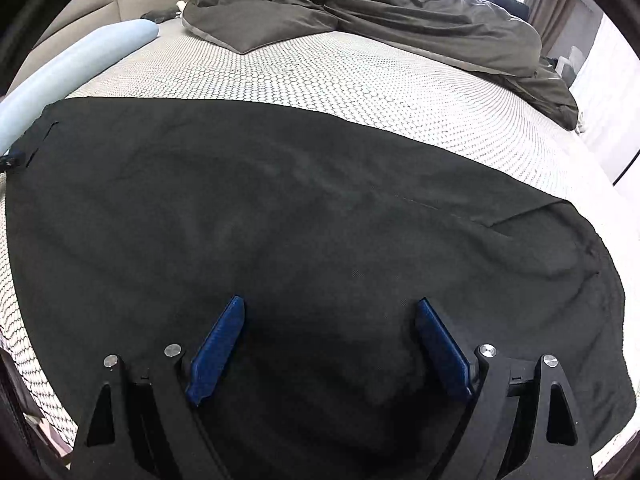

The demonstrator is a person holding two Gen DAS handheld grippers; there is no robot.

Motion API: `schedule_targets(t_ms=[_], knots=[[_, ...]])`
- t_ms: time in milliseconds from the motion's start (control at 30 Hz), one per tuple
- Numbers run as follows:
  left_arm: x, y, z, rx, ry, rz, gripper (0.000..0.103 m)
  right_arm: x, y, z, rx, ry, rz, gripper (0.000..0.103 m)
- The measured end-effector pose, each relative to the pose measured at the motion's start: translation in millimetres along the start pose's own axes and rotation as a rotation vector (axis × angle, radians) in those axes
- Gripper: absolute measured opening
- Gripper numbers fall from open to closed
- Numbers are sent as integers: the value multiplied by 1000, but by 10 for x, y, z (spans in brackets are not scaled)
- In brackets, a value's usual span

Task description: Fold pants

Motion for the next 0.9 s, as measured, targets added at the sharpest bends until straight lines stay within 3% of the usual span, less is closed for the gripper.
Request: schedule_targets(t_ms=[33,133,200,267,333,367,467,500,567,667,733,800,867,900], knots=[[-188,22,-45,11,53,27,28,11,-2,-20,-1,3,-2,88],[-394,78,15,12,-45,180,19,39,4,-75,0,10,-3,88],[-404,165,125,49,-70,217,21,58,17,-101,2,7,0,88],[-210,278,173,71,-111,170,26,65,15,-107,3,7,1,88],[7,364,114,58,-150,124,43,67,16,-121,3,6,2,88],[128,415,39,40,-153,93,45,65,28,-132,4,4,3,88],[76,484,-334,-36,-24,88,45,60,49,-151,5,6,0,88],[-14,507,-395,-36,-5,118,45,63,37,-145,6,9,-3,88],[-158,545,-447,-31,-5,198,28,67,44,-147,8,16,-5,88],[-346,606,-377,-6,86,285,28,31,-4,-100,11,17,-4,89],[-281,675,-295,22,57,314,29,17,-74,-47,11,14,-2,89],[-22,796,-240,58,-59,279,35,26,-54,-59,11,15,-2,89],[259,799,-327,24,-127,214,48,24,-32,-71,12,17,-3,89],[285,774,-409,-1,-86,195,48,24,-19,-82,12,17,-3,89]])
Point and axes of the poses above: each gripper's, at about its wrist camera, not at the fingertips, and z roughly against the way its jaws point, x to its right, y to its top, the point moved 10 cm from there along -z, roughly the way its jaws point, and after that the axes turned 1 degree about -x, right-handed, at the moved point
